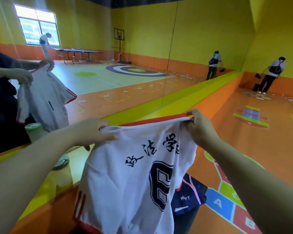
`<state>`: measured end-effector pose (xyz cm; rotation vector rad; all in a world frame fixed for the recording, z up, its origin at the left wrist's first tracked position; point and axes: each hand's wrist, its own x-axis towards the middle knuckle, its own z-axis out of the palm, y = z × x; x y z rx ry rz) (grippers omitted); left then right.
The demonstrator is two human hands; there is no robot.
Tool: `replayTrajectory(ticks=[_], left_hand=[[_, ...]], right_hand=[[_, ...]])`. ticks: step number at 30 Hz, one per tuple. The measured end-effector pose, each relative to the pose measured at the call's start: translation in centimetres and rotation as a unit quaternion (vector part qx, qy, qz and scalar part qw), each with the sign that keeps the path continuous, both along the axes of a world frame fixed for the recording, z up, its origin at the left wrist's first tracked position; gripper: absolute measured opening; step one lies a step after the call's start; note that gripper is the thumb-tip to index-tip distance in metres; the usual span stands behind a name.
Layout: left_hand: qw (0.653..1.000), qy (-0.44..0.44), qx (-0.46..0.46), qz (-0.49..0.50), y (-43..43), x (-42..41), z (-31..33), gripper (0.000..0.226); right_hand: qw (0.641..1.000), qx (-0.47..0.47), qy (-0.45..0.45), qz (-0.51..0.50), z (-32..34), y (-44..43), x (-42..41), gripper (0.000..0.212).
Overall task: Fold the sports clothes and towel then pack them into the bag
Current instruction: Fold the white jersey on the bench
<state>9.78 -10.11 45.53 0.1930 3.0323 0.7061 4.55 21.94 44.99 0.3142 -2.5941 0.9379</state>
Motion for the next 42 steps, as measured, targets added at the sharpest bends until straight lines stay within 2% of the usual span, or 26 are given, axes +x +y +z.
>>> replayTrajectory(ticks=[1, 4, 9, 13, 16, 18, 21, 26, 30, 32, 36, 38, 41, 42], left_hand=[[0.999, 0.043, 0.008, 0.007, -0.3, 0.0, 0.3, 0.067], [0.99, 0.126, 0.05, 0.034, -0.9, -0.2, 0.8, 0.061], [0.977, 0.174, 0.117, 0.046, -2.0, -1.1, 0.8, 0.033], [0.96, 0.219, 0.162, 0.061, -1.7, -1.1, 1.5, 0.027], [0.949, 0.234, 0.202, 0.068, -1.5, -1.3, 1.9, 0.028], [0.945, 0.227, 0.223, 0.072, -1.5, -1.5, 2.2, 0.034], [0.942, 0.248, 0.209, 0.087, -1.5, -1.6, 2.8, 0.037], [0.943, 0.281, 0.113, 0.135, -0.6, -1.8, 4.5, 0.009], [0.948, 0.287, 0.061, 0.12, -0.5, -1.6, 6.0, 0.021], [0.953, 0.27, 0.059, 0.122, -0.5, -1.4, 6.7, 0.024], [0.963, 0.246, 0.014, 0.11, -0.2, -1.3, 7.8, 0.031], [0.959, 0.266, 0.032, 0.094, -0.1, -1.3, 8.5, 0.023], [0.948, 0.299, 0.075, 0.08, -0.2, -1.5, 9.5, 0.015], [0.944, 0.308, 0.08, 0.086, -0.4, -1.7, 9.7, 0.013]], right_hand=[[1.0, 0.027, -0.002, 0.004, 0.1, 0.3, -0.1, 0.011], [0.995, 0.08, -0.026, 0.059, 0.5, 0.6, 0.3, 0.037], [0.985, 0.019, -0.112, 0.131, 0.9, 0.8, 0.8, 0.051], [0.973, -0.029, -0.139, 0.179, 0.9, 0.8, 0.6, 0.035], [0.977, -0.005, -0.124, 0.173, 0.9, 0.2, 0.2, 0.021], [0.98, -0.003, -0.112, 0.162, 1.2, 0.0, 0.1, 0.026], [0.98, -0.037, -0.122, 0.154, 2.1, -0.2, 0.0, 0.037], [0.987, 0.038, -0.089, 0.126, 3.7, -0.3, -0.4, 0.041], [0.993, 0.066, -0.062, 0.081, 4.6, 0.4, -1.2, 0.056], [0.995, 0.061, -0.055, 0.058, 5.4, 1.0, -1.6, 0.053], [0.992, 0.107, -0.061, 0.024, 7.1, 1.4, -1.8, 0.049], [0.994, 0.089, -0.049, 0.049, 7.8, 1.5, -1.8, 0.045], [0.991, 0.012, -0.056, 0.12, 8.6, 2.0, -1.8, 0.029], [0.989, -0.008, -0.052, 0.137, 8.8, 2.0, -1.7, 0.034]])
